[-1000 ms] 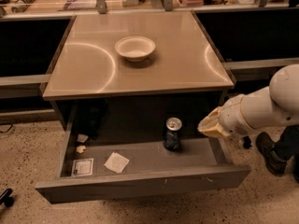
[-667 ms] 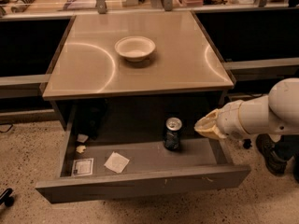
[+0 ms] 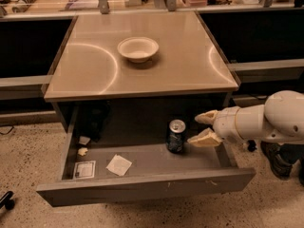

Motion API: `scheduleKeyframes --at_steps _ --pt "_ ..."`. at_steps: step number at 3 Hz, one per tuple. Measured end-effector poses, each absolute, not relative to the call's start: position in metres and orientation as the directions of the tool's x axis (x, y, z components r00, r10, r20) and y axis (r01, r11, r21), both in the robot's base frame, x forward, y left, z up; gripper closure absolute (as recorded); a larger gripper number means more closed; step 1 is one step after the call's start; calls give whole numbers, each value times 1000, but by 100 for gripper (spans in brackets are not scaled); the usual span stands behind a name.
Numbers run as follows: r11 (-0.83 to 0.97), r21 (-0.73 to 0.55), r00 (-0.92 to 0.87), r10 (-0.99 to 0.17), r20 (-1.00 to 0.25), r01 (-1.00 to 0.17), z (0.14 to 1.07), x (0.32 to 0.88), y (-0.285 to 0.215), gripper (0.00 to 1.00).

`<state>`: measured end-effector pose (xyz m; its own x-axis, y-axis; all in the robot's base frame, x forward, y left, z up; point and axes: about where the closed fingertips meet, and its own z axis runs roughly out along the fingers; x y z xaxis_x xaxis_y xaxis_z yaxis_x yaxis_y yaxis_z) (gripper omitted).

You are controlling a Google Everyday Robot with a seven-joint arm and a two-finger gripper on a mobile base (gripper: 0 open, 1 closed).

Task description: Pick pepsi can from top drawer and place on counter

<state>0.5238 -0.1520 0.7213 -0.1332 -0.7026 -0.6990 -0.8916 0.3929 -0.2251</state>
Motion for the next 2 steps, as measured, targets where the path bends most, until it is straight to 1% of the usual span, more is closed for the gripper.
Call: scheduleKeyframes --at_steps 1,2 --pt "383 -218 -123 -693 -710 -897 710 531 -145 24" --pt "363 -212 -104 -683 -723 -907 699 540 -131 23"
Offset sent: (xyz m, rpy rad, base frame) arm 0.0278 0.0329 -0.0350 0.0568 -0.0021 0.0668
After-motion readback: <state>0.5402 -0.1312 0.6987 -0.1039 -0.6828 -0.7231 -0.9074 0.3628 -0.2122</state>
